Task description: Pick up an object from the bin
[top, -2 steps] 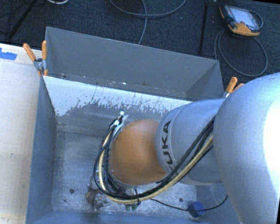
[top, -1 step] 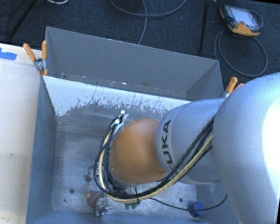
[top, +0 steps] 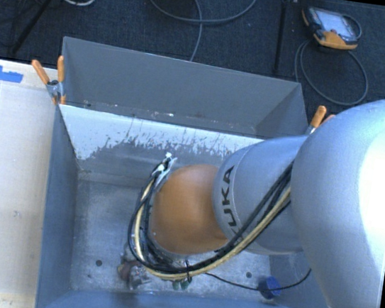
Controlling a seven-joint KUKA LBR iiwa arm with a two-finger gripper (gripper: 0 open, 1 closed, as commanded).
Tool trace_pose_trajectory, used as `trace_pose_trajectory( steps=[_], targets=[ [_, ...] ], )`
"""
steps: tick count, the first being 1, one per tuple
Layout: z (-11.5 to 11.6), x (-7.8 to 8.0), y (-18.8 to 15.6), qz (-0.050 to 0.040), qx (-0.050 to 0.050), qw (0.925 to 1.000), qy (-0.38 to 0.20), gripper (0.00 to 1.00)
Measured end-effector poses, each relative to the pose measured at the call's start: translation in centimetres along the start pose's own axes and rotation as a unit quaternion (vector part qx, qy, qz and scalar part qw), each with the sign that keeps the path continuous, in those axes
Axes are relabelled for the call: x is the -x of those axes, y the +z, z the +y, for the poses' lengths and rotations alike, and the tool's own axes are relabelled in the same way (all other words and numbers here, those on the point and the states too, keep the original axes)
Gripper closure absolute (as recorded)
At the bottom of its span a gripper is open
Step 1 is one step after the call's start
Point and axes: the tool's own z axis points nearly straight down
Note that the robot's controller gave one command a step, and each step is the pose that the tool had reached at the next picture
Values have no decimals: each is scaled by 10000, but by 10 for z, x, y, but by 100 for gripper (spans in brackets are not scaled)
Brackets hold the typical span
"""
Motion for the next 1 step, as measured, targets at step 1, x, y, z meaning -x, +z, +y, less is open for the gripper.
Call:
trace_pose_trajectory(
  steps=[1],
  targets=[
    [2, 5, -179, -12, -8, 9964, -842, 100]
  ],
)
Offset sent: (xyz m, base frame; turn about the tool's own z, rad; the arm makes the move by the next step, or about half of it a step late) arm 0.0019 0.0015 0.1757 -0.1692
